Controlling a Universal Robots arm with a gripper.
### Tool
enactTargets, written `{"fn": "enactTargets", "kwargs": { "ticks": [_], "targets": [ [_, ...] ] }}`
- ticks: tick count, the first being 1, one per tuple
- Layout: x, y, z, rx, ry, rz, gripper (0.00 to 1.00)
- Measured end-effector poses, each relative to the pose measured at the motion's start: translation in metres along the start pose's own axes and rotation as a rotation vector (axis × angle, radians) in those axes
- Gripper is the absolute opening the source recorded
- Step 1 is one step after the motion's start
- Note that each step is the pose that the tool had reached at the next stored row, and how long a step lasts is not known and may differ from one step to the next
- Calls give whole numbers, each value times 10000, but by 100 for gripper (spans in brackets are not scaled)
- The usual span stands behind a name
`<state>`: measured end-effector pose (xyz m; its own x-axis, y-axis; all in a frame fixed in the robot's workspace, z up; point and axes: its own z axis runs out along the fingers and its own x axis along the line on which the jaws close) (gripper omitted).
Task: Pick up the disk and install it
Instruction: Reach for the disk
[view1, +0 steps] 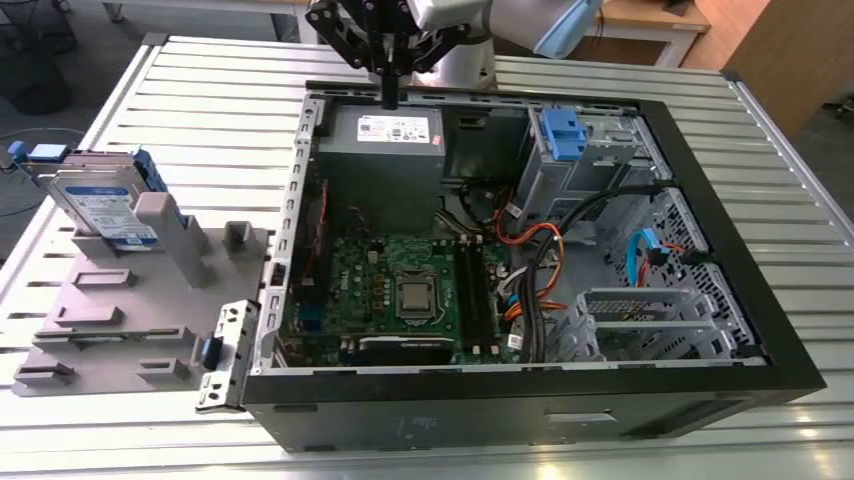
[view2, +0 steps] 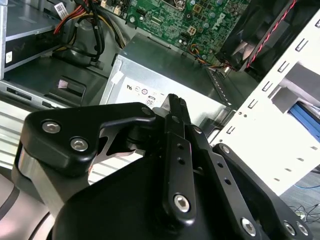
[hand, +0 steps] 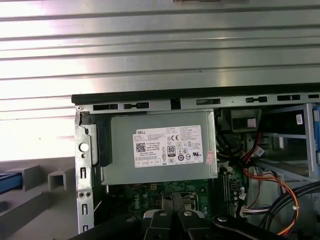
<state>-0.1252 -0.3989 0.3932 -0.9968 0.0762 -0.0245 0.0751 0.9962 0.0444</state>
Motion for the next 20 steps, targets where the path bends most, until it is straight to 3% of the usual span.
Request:
{"fn": "enactTargets", "kwargs": {
  "ticks": [20],
  "targets": [
    [242,-18,-3,0,0,1,11]
  ]
}}
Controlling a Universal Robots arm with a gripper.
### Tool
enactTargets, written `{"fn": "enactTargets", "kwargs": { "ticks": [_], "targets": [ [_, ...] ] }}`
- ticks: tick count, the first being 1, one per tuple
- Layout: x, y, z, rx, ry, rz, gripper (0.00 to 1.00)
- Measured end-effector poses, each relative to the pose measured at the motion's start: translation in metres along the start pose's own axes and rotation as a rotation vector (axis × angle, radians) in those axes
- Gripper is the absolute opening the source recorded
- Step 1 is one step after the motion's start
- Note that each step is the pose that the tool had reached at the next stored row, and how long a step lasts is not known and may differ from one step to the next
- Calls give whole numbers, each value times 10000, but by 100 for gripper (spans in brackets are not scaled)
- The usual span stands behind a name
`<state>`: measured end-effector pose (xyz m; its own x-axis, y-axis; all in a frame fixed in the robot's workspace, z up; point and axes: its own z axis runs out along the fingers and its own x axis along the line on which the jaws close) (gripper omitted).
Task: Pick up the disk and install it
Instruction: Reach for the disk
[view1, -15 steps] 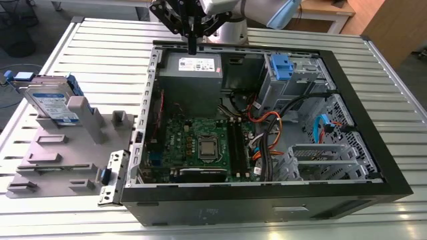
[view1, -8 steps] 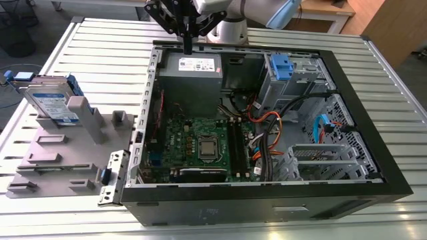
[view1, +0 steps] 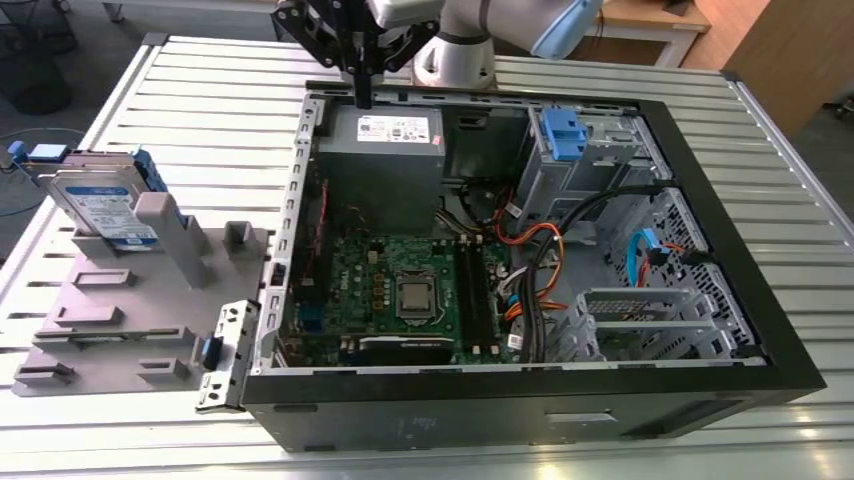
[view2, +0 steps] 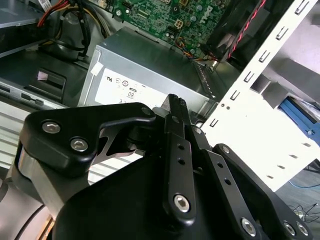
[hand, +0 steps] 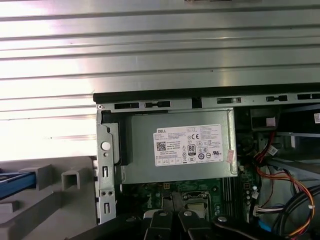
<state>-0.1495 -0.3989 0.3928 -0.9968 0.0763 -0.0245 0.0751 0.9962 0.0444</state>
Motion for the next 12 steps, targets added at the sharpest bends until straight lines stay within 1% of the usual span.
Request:
{"fn": "enactTargets", "kwargs": {
  "ticks": [12],
  "targets": [
    [206,-15,1,0,0,0,11]
  ]
}}
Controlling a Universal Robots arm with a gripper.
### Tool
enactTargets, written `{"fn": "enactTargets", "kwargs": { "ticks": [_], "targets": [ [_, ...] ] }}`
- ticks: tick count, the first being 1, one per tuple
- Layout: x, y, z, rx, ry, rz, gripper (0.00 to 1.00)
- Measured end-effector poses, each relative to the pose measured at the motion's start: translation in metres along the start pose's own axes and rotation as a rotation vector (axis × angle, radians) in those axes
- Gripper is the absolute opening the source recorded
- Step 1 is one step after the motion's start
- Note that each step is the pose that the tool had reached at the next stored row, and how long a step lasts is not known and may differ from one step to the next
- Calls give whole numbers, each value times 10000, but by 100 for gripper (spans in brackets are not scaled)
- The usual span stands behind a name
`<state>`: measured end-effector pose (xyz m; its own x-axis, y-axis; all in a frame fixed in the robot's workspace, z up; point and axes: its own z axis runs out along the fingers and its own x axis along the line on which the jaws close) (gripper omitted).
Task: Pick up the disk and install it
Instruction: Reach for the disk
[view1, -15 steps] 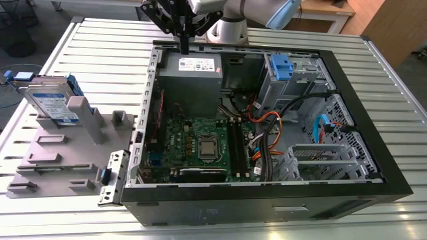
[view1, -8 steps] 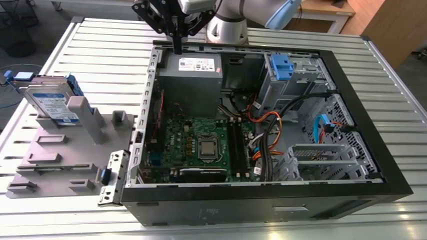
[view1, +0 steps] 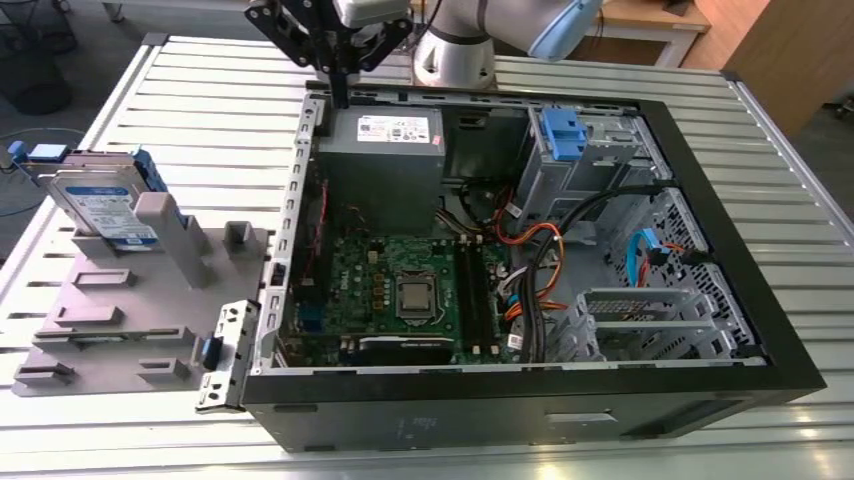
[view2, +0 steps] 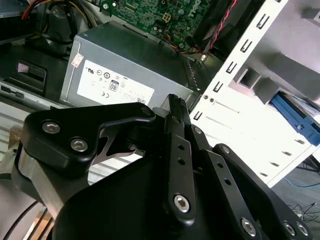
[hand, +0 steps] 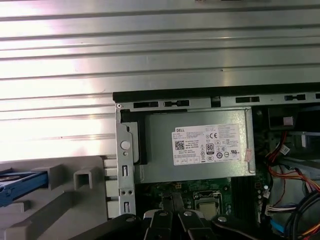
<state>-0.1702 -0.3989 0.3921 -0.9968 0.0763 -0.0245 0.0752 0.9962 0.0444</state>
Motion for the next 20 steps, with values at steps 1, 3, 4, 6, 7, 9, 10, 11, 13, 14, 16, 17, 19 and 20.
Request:
{"fn": "enactTargets", "kwargs": {
  "ticks": [1,3,4,6,7,9,10,11,13,14,16,17,19,20],
  "targets": [
    [19,-1,0,0,0,0,11],
    [56,-4,0,1,1,-1,11],
    [74,-6,0,1,0,-2,11],
    [112,-8,0,0,1,-1,11],
    [132,-10,1,0,0,0,11],
    [170,-13,1,1,0,0,11],
    [191,-14,2,0,0,0,11],
    [211,-16,2,0,0,-1,11],
    [253,-18,3,0,0,-1,11],
    [273,-20,3,0,0,-2,11],
    [317,-23,4,-1,0,-1,11],
    [338,-24,3,1,1,1,11],
    [376,-27,4,0,0,0,11],
    [394,-28,4,0,0,-1,11]
  ]
}}
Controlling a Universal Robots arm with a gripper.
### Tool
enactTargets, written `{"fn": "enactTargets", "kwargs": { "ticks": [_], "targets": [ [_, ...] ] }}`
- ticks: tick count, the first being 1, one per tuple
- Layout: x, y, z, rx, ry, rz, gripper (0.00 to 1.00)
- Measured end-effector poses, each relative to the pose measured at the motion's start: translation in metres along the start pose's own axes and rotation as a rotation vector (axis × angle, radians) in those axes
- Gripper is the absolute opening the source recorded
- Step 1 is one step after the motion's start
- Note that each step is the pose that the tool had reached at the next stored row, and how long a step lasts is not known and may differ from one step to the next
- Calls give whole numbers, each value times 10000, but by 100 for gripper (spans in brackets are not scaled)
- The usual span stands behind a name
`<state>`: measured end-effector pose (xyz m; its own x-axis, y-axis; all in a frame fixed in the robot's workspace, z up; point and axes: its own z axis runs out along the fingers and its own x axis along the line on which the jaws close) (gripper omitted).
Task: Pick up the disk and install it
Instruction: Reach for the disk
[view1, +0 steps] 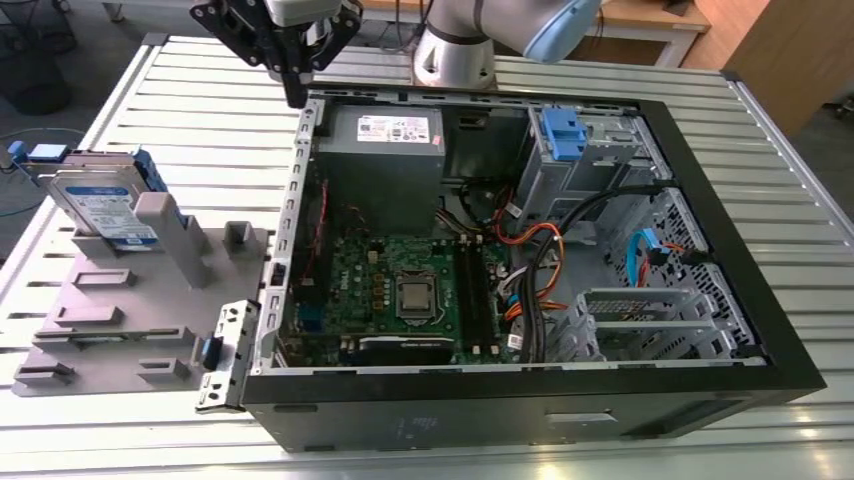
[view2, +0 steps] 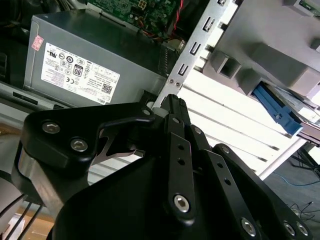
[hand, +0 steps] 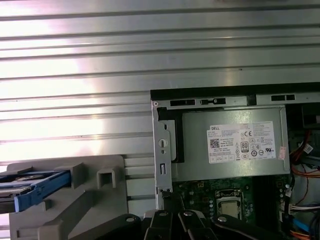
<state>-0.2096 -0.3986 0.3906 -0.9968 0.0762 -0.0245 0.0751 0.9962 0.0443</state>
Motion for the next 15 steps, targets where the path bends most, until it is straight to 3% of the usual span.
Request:
{"fn": "enactTargets", "kwargs": {
  "ticks": [15],
  "targets": [
    [39,-3,0,0,0,-1,11]
  ]
}}
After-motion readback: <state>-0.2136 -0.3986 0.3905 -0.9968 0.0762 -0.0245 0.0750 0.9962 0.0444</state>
